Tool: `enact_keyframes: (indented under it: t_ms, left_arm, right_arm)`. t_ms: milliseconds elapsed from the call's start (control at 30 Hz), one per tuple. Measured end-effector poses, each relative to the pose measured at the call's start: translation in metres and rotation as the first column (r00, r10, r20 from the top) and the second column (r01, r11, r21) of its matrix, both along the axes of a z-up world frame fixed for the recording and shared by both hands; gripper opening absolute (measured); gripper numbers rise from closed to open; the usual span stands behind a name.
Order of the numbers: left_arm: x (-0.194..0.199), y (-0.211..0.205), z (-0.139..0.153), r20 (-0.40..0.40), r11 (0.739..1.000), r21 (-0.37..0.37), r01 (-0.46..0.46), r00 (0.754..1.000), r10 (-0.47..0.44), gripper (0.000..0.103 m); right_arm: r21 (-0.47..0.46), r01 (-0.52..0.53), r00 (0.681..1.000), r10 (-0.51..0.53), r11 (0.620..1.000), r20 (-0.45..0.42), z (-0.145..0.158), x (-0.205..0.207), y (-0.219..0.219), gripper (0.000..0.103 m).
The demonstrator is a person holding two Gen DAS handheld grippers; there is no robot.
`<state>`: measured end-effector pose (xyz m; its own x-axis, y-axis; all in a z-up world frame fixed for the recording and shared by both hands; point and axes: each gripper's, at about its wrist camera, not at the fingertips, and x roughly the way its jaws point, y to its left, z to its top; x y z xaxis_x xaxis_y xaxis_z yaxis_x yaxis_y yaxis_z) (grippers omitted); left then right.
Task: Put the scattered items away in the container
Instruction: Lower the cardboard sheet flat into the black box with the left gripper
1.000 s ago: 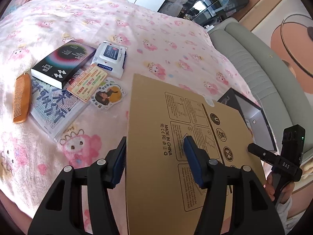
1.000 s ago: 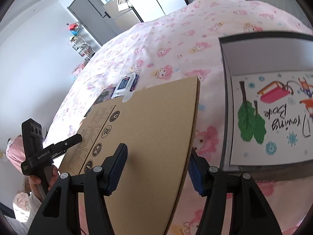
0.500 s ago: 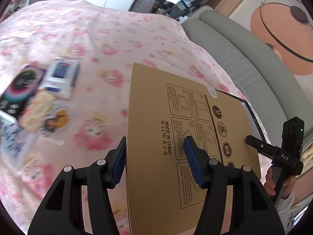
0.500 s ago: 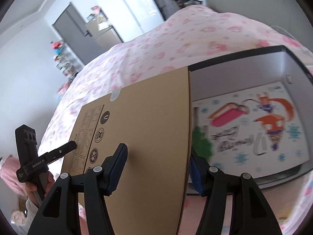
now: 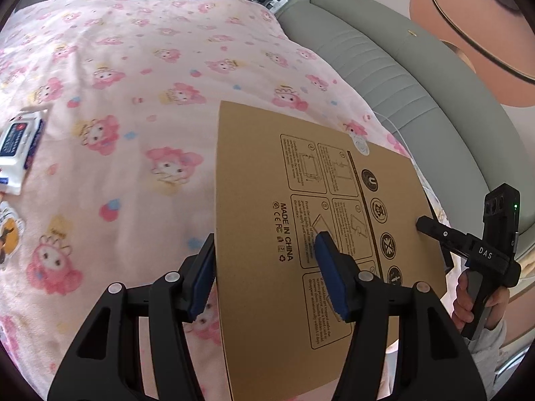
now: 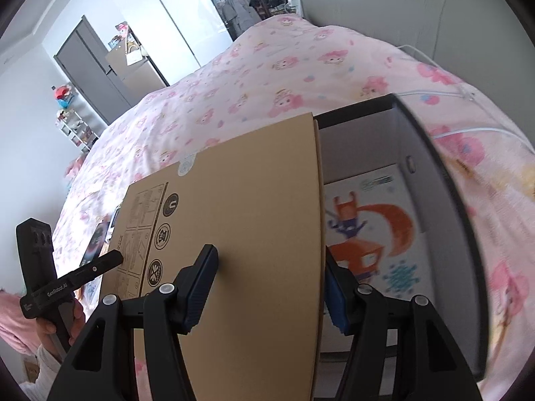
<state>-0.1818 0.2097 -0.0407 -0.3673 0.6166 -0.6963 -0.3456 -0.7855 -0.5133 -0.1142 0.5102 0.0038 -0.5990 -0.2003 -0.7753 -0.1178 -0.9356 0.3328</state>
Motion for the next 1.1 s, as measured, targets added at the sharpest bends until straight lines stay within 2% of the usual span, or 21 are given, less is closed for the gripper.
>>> enact_keyframes:
  t_ms: [333,533,733,800,833,867,967,1100]
  left_arm:
    - [-0.01,0.065,0.005,0.001,0.996,-0.025,0.081,0.997,-0.081,0.061]
    - [-0.005,0.079,0.011,-0.038,0.992,-0.098,0.077,0.996,-0.081,0.063]
    - [0.005,0.084,0.017,-0.054,0.985,-0.147,0.093,0.993,-0.102,0.065]
    - [0.011,0.093,0.015,-0.06,0.973,-0.197,0.119,0.989,-0.133,0.065]
    - [0.015,0.098,0.012,-0.061,0.967,-0.216,0.136,0.986,-0.152,0.062]
    - [0.019,0.104,0.009,-0.063,0.961,-0.227,0.16,0.982,-0.178,0.055]
    - [0.03,0.12,0.005,-0.082,0.948,-0.254,0.192,0.972,-0.219,0.054]
    - [0.035,0.128,0.0,-0.088,0.934,-0.29,0.207,0.966,-0.242,0.055]
  right_arm:
    - [-0.001,0.073,0.997,-0.073,0.997,0.01,0.007,-0.005,0.062,0.056]
    - [-0.007,0.06,0.998,-0.06,0.998,0.015,0.005,-0.002,0.072,0.056]
    - [0.04,0.081,0.997,-0.08,0.996,-0.021,0.017,0.001,0.069,0.057]
    - [0.073,0.09,0.996,-0.089,0.993,-0.026,0.023,0.003,0.068,0.057]
    - [0.087,0.099,0.995,-0.097,0.991,-0.027,0.024,0.003,0.069,0.058]
    - [0.095,0.097,0.995,-0.095,0.991,-0.025,0.024,0.004,0.068,0.059]
    - [0.106,0.047,0.999,-0.047,0.993,-0.002,0.017,0.001,0.057,0.059]
    - [0.2,-0.002,0.999,-0.008,0.98,0.049,0.0,-0.005,0.036,0.06]
